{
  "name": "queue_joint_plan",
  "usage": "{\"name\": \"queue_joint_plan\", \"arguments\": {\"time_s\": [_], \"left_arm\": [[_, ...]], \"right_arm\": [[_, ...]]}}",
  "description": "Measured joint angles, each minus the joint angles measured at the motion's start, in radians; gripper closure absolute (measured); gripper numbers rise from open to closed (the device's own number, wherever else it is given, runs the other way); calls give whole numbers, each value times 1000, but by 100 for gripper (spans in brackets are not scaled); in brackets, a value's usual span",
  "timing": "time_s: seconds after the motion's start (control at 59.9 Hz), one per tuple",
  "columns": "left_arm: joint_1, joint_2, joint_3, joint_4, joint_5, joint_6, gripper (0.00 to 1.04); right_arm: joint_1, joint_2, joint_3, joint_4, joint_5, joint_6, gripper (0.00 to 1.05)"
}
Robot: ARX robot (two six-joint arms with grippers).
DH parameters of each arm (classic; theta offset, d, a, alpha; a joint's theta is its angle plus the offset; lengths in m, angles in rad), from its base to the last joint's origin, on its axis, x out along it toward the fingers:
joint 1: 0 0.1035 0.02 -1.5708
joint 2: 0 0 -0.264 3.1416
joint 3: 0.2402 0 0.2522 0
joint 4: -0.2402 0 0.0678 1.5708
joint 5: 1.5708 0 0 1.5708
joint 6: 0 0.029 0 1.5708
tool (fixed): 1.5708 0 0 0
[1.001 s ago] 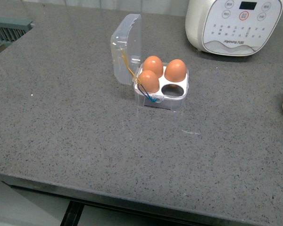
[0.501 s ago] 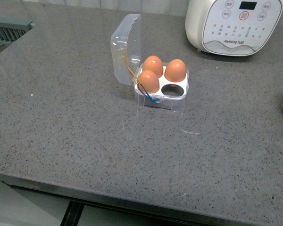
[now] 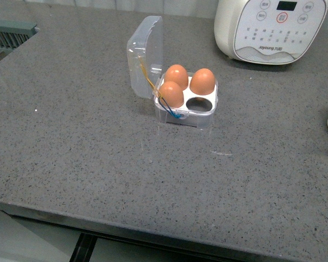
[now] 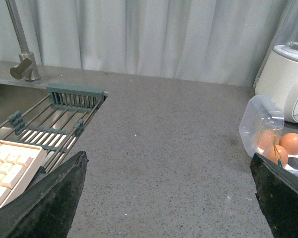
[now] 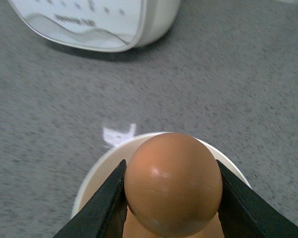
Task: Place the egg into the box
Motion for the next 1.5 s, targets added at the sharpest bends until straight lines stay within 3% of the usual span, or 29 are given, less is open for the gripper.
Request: {"name": "queue_joint_plan", "arguments": {"time_s": [0.3,0.551,0.768,1.318,1.502], "left_arm": [[0,0,0,0,0,0,7],[0,0,0,0,0,0,7],[0,0,0,0,0,0,7],[0,0,0,0,0,0,7],[0,0,0,0,0,0,7]], "right_arm": [[296,-61,80,-117,-18,141,62],[467,64,166,-129,5,168,62],[510,159,218,-129,19,173,62],[521,284,319,-153,12,139,62],[523,286,322,-138,32,130,31]]}}
